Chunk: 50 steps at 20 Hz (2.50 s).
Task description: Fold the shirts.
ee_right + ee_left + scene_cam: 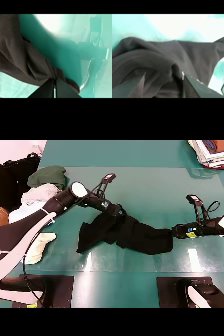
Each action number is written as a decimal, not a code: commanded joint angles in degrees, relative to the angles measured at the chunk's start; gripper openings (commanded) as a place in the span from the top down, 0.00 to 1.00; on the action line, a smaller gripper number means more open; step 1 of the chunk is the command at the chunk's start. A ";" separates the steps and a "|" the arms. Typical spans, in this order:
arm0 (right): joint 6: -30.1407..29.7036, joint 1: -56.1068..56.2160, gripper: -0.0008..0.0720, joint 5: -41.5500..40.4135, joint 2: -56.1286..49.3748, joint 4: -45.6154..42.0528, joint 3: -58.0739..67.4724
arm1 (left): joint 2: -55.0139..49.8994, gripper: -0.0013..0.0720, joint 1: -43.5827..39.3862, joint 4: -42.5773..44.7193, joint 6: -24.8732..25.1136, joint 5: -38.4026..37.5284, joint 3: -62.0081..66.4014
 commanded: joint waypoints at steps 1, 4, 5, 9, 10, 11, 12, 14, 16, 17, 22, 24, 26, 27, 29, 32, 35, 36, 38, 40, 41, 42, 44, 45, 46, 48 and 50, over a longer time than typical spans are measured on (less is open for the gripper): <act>0.59 -0.02 0.97 0.11 0.00 0.04 -0.04 | -1.88 0.24 -1.75 -0.87 -0.57 3.74 0.28; 1.01 -0.02 0.97 0.07 0.02 0.00 -0.02 | -2.25 0.28 -1.68 -0.50 -2.05 6.84 0.28; 1.01 -0.02 0.97 -0.07 0.02 0.00 -0.02 | -2.25 0.63 -1.68 -0.48 -1.90 7.17 0.28; 0.98 -0.02 0.97 -0.94 0.02 -0.33 0.57 | -0.24 0.95 0.72 0.57 -2.05 5.64 0.68; 0.92 -0.04 0.97 -0.87 0.02 -0.94 2.08 | 1.62 0.95 2.75 1.25 -2.19 4.55 1.40; 0.92 -0.02 0.97 -0.72 0.02 -2.14 4.42 | 4.17 0.95 5.18 2.58 -3.15 3.67 2.43; 0.90 -0.04 0.97 -0.46 0.02 -3.61 7.93 | 7.74 0.95 8.09 4.42 -3.52 2.93 3.74; 0.72 -0.04 0.97 -0.39 0.02 -7.02 16.83 | 15.67 0.95 13.79 7.50 -3.48 0.46 7.34; 0.15 -0.04 0.97 -0.66 0.00 -10.45 27.28 | 23.45 0.95 18.45 10.01 -3.21 -1.55 12.26; -0.11 -0.04 0.97 -0.96 0.00 -12.20 32.52 | 27.17 0.95 19.93 12.33 -2.82 -1.51 15.08; -0.33 -0.04 0.97 -2.40 -0.68 -17.14 54.84 | 37.16 0.95 20.68 23.67 -2.89 -1.92 29.09; -0.33 -0.02 0.97 1.01 -2.16 -16.57 58.66 | 38.21 0.95 20.68 23.93 -2.89 -6.01 30.69; -0.33 -0.02 0.97 7.45 -4.44 -16.50 58.97 | 37.86 0.95 20.68 24.26 -3.17 -16.09 29.92; -0.31 -0.02 0.97 10.60 -5.44 -16.48 57.68 | 37.81 0.95 20.68 24.26 -4.55 -21.75 27.71; -0.31 -0.02 0.97 15.78 -7.30 -16.48 52.19 | 37.99 0.95 20.68 24.17 -7.80 -30.67 19.76; -0.31 -0.02 0.97 17.42 -7.43 -16.50 40.39 | 40.02 0.95 20.65 23.45 -7.98 -36.83 1.53; -0.31 -0.02 0.97 15.80 -5.46 -16.50 29.29 | 41.38 0.95 20.65 20.09 -7.78 -38.12 -17.25; -0.31 -0.02 0.97 15.61 -4.81 -16.50 27.04 | 41.38 0.95 20.65 18.05 -7.37 -38.36 -21.86; -0.31 -0.02 0.97 14.56 -3.30 -16.50 23.52 | 41.38 0.95 20.65 13.49 -5.16 -37.16 -28.76; -0.31 -0.02 0.97 13.51 -2.34 -16.50 21.75 | 41.35 0.95 20.65 11.54 -4.52 -35.41 -32.15; -0.31 -0.02 0.97 13.05 -2.01 -16.48 21.31 | 41.35 0.83 20.68 11.61 -4.52 -34.75 -32.81; -0.28 -0.02 0.97 12.85 -2.03 -16.48 21.22 | 41.35 0.44 20.68 11.74 -4.85 -34.07 -32.94; -0.28 -0.02 0.97 12.52 -2.08 -16.48 21.22 | 41.35 0.27 20.68 11.67 -5.46 -31.98 -32.92; -0.28 -0.02 0.97 12.46 -2.08 -16.48 21.22 | 41.35 0.27 20.68 11.67 -5.44 -30.49 -32.92; -0.28 -0.02 0.97 12.46 -2.08 -16.48 21.22 | 41.33 0.27 20.68 11.78 -5.44 -28.61 -32.65; -0.28 -0.02 0.97 12.46 -2.08 -16.48 21.22 | 41.16 0.27 20.68 11.80 -5.51 -22.40 -31.32; -0.28 -0.02 0.97 12.46 -2.08 -16.48 21.22 | 39.78 0.27 20.68 11.96 -6.56 -16.26 -29.99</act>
